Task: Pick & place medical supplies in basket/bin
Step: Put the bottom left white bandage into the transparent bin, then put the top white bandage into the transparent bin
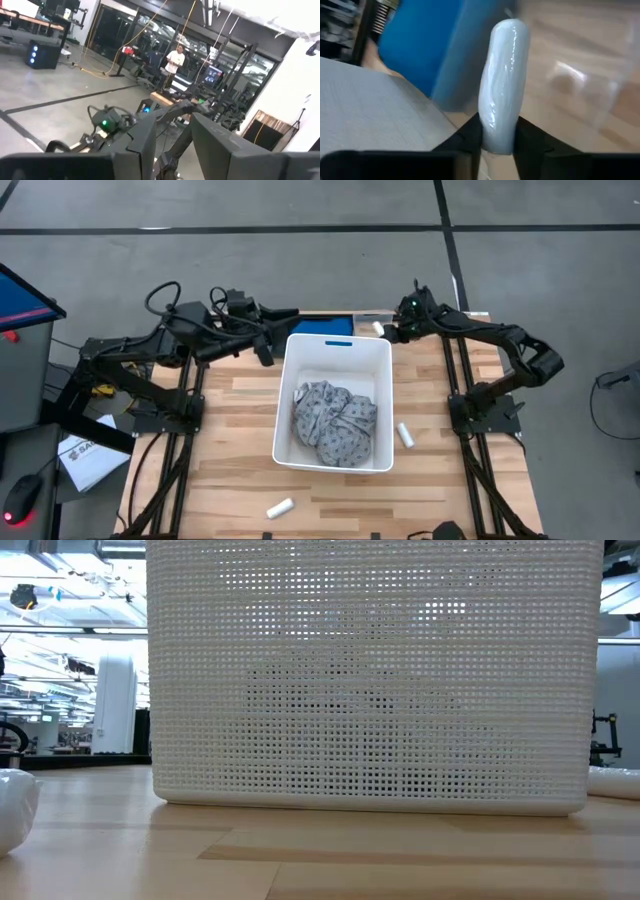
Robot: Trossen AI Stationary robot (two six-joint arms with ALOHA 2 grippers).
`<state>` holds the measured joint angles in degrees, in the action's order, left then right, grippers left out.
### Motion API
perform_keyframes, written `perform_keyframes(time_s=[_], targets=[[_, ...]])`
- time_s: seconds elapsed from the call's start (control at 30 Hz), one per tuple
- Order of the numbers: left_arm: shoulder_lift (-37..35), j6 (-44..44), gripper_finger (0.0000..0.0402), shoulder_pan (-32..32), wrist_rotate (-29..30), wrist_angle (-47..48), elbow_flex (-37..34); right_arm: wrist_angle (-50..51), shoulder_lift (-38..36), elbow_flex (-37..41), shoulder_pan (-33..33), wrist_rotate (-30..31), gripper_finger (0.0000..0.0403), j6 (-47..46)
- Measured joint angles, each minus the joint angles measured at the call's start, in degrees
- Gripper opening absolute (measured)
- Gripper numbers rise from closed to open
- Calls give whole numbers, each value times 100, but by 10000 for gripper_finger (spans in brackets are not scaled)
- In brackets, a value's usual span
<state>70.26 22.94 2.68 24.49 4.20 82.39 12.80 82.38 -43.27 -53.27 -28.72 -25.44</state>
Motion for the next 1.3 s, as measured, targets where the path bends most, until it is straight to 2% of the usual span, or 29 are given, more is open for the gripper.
perform_keyframes(time_s=[0.17, 0.3, 0.43, 0.6, 0.87, 1.03, 1.3], targets=[[1, 2, 115, 0, -2, 105, 0, -213, 7, 0, -92, -34, 142, -47], [2, -1, 115, 0, -3, 149, 0, -200, -43, 0, -208, -140, 173, -49], [2, -13, 115, 0, -4, 170, 0, -203, -268, 0, -268, -152, 190, -92], [2, -108, 115, 0, -7, 261, 0, 115, -713, -2, -312, -152, 190, -154], [0, -169, 115, -2, -7, 384, 0, 1571, -2123, 0, -184, 31, 180, 17], [0, -401, 115, -28, 112, 390, 0, 2194, -3202, 0, -34, 182, 183, -454], [0, -635, 115, -28, 214, 379, 0, 3239, -4844, 0, 1078, 227, 202, -1633]])
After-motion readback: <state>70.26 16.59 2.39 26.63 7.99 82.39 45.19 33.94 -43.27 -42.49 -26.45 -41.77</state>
